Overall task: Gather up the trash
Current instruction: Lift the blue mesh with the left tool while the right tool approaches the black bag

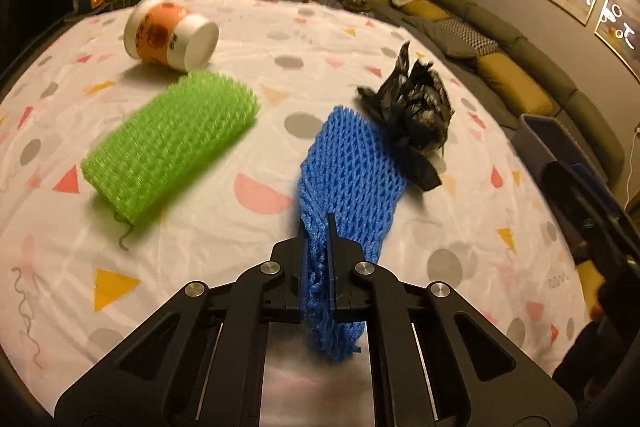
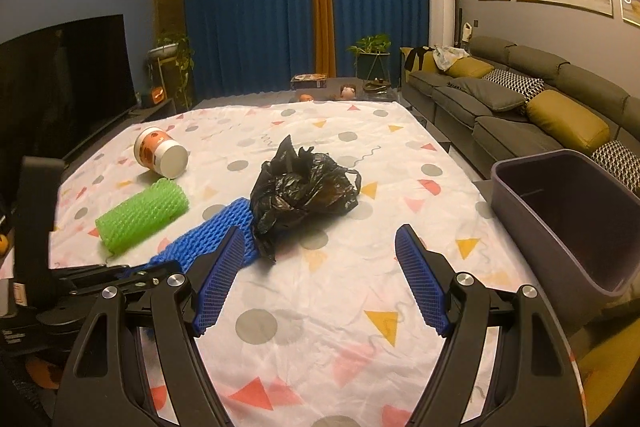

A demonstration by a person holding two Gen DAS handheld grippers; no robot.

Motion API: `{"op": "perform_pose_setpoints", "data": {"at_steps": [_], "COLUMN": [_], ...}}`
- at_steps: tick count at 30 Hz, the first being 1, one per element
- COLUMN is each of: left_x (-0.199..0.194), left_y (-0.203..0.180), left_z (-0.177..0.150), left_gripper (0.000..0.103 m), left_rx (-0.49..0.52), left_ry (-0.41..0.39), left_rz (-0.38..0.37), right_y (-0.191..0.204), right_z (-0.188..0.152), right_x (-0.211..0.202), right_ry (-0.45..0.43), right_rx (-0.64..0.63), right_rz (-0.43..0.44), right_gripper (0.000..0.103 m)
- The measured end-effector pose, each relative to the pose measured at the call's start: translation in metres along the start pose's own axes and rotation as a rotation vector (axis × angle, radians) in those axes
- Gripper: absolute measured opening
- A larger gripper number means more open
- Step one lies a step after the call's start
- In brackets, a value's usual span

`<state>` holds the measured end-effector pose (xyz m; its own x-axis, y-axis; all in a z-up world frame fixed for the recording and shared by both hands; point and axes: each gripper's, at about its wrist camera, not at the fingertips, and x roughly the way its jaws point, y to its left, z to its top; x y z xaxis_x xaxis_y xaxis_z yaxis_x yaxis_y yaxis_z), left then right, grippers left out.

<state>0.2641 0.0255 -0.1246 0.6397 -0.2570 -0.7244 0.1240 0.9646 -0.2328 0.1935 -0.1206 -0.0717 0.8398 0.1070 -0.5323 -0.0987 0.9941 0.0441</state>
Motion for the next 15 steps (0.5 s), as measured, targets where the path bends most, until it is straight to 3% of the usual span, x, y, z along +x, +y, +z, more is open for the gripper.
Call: {"op": "perform_pose_setpoints", "data": {"at_steps": [8, 15], "left_x": [-0.04, -0.044], "left_y": [0.012, 0.028], "left_z": [0.009, 0.015], "left_gripper": [0.006, 0.006], "left_rx": [-0.06, -0.119], "left_ry": [-0.153, -0.173], "left_rz": [-0.067, -0.054], "right_y": [0.009, 0.025], "right_z": [0.005, 0.01], "right_x": [0.021, 0.052], "right_ry": [0.027, 0.071], "right_rx": [0.002, 0.007], "right_rz": [0.009, 0.042], "right_gripper": [0.076, 0.076]}}
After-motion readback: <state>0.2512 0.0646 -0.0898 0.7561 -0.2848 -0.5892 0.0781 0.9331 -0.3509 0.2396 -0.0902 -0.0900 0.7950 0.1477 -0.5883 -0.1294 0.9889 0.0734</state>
